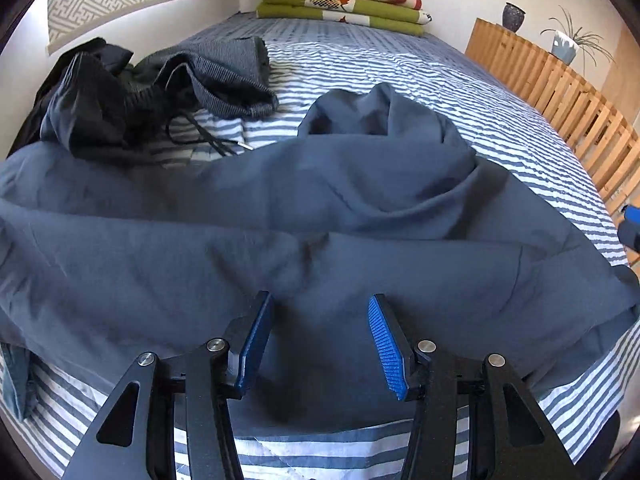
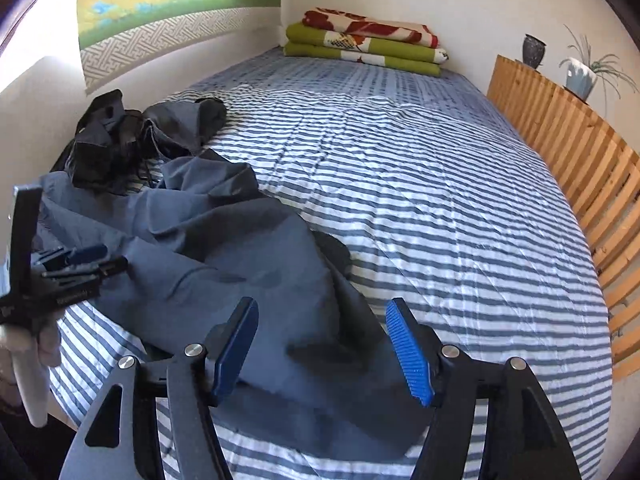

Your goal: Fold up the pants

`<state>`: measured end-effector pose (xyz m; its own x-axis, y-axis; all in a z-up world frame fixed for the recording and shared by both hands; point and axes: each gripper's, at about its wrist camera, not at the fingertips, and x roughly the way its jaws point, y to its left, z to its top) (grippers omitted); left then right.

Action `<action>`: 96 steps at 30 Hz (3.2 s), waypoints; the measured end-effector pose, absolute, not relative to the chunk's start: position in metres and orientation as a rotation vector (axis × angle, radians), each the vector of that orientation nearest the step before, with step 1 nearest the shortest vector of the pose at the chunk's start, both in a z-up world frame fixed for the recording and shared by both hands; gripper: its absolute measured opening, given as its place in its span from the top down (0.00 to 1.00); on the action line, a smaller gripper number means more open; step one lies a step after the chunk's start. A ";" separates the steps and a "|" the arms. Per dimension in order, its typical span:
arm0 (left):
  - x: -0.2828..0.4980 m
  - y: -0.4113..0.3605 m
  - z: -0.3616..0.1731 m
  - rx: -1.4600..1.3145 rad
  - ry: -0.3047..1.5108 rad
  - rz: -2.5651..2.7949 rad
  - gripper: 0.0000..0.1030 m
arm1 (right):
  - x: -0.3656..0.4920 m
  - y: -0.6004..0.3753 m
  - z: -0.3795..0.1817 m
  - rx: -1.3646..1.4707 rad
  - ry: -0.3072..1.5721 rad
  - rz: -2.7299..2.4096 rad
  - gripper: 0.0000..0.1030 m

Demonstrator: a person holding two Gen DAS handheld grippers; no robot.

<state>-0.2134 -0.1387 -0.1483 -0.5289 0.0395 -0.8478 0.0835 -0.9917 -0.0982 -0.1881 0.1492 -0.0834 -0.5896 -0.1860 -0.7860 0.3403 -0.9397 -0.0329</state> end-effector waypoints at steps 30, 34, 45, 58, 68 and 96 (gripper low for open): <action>-0.207 -0.171 -0.107 1.355 0.150 -2.762 0.74 | -0.277 0.125 0.009 0.997 0.275 -2.740 0.96; -0.169 -0.149 -0.087 1.336 0.104 -2.883 0.73 | -0.207 0.172 -0.015 1.097 0.229 -2.709 0.96; -0.166 -0.080 -0.084 1.459 0.022 -2.920 0.74 | -0.127 0.214 -0.138 1.464 0.156 -2.479 0.91; -0.203 -0.016 -0.172 1.742 -0.136 -2.784 0.55 | -0.148 0.241 -0.087 1.256 -0.008 -2.554 0.46; -0.204 -0.018 -0.184 1.693 -0.163 -2.785 0.29 | -0.273 0.202 -0.121 1.408 -0.019 -2.436 0.42; -0.164 -0.020 -0.070 1.521 -0.136 -3.002 0.50 | -0.093 0.369 -0.120 1.582 -0.070 -2.616 0.90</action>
